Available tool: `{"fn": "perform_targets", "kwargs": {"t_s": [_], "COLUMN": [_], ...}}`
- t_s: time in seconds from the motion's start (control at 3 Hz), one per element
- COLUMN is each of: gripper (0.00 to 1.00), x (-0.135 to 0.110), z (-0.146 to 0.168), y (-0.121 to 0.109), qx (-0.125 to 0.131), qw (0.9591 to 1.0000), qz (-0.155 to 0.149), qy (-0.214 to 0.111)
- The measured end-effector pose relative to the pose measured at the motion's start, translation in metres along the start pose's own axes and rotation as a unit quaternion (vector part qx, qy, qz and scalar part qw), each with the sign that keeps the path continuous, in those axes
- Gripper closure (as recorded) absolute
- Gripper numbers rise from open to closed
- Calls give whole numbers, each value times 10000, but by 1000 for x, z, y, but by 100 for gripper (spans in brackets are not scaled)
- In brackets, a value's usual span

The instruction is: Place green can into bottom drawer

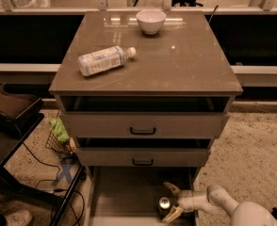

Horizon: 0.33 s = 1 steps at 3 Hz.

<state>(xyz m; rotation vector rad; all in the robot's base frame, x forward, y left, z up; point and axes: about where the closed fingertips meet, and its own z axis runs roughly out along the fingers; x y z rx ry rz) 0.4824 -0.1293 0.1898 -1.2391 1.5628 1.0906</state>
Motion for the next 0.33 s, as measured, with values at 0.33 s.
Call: {"fn": "perform_targets", "kwargs": {"t_s": [0.33], "gripper": [0], "x": [0], "z": [0], "y": [0], "qx": [-1], "qw": [10000], "qz": [0], "qy": [0]}}
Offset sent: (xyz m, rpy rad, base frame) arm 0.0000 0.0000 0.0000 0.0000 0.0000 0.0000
